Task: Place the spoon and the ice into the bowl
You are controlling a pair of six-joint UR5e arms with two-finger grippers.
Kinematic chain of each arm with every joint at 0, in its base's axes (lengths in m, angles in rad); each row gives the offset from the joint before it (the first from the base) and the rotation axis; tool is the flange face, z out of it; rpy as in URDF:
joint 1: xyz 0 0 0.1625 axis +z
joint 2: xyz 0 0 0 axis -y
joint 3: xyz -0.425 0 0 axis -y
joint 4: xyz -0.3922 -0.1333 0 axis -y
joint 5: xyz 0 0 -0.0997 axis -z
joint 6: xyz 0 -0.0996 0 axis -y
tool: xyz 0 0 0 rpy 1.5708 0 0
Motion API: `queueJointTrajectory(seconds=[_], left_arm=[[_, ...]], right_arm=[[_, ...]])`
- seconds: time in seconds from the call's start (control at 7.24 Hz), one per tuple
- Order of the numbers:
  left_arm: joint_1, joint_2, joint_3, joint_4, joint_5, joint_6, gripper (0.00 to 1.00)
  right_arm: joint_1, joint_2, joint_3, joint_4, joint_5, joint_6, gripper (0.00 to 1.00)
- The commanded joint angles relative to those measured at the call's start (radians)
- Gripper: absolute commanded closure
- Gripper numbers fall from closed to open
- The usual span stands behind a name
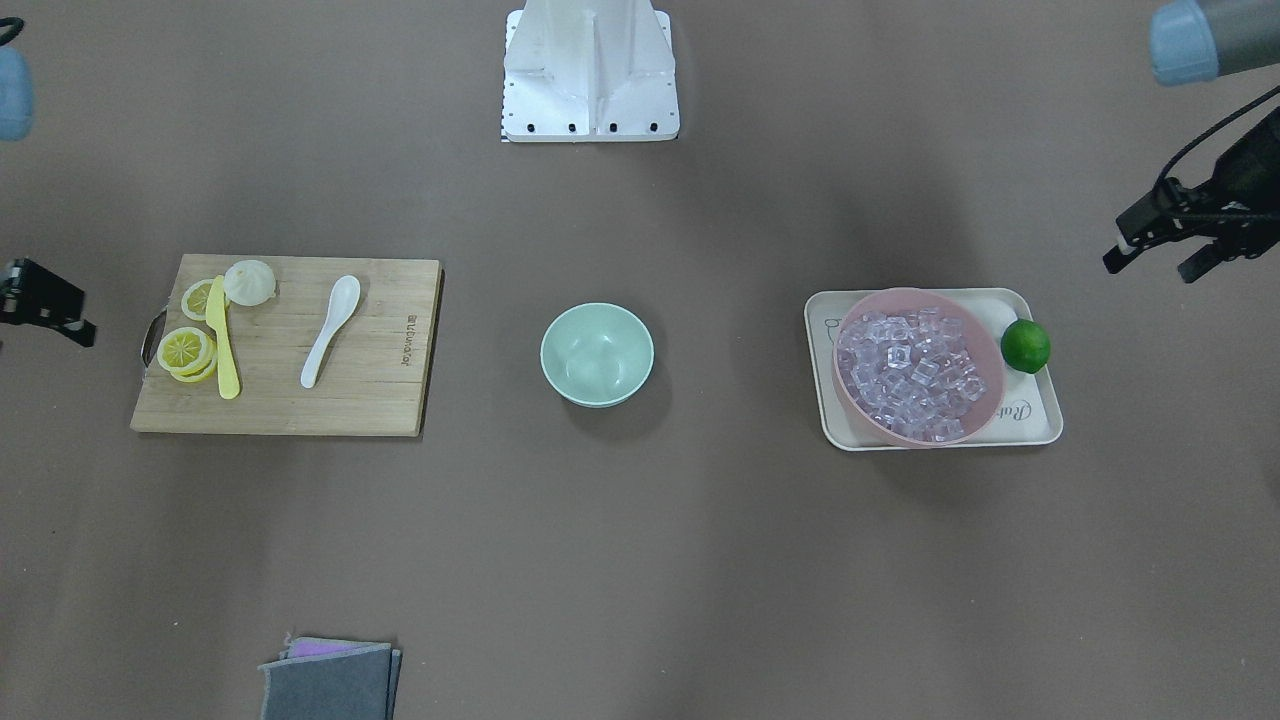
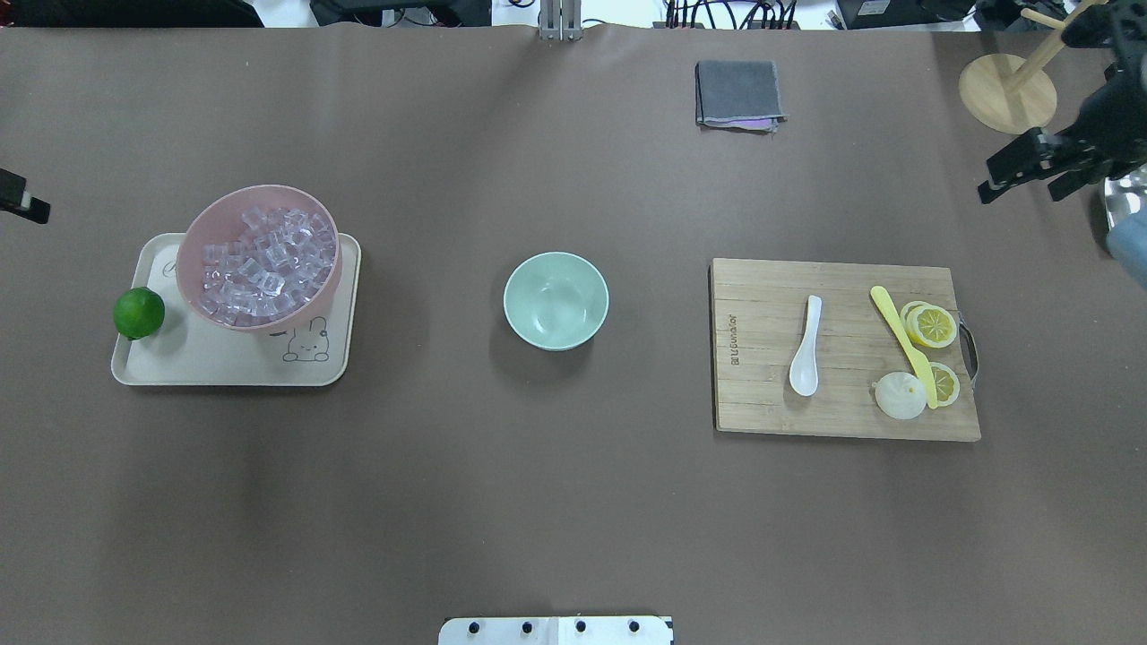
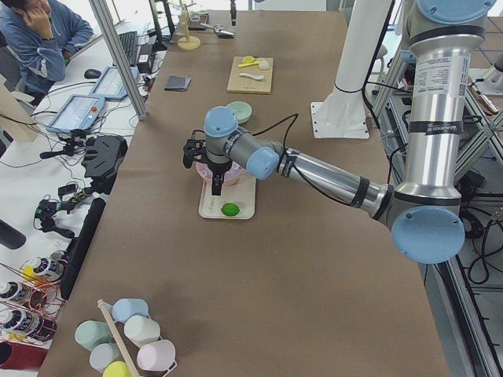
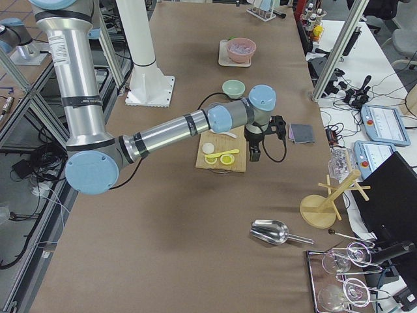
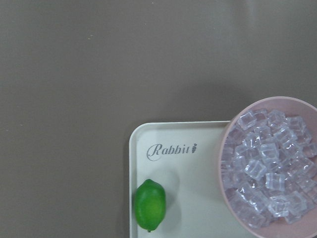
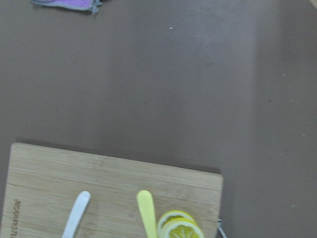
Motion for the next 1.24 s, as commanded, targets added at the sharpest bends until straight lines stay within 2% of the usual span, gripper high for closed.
queueJointTrajectory(seconds=[0.0, 0.28, 0.41, 1.11], left_arm=[[0.069, -0.054, 0.012, 0.002, 0.029, -0.037, 0.03], [0.126, -0.129, 0.061, 0.006, 0.031, -0.035, 0.03], [0.158, -0.166, 0.076, 0.008, 0.066, -0.044, 0.03], [0.215, -0.180, 0.092, 0.008, 0.095, -0.052, 0.04]], right_arm=[[-0.199, 0.011, -0.025, 0.183, -0.120, 0.302, 0.14], [-0.305, 0.014, -0.039, 0.191, -0.192, 0.418, 0.17], [-0.322, 0.016, -0.048, 0.191, -0.200, 0.420, 0.21], [-0.401, 0.025, -0.093, 0.191, -0.237, 0.460, 0.31]])
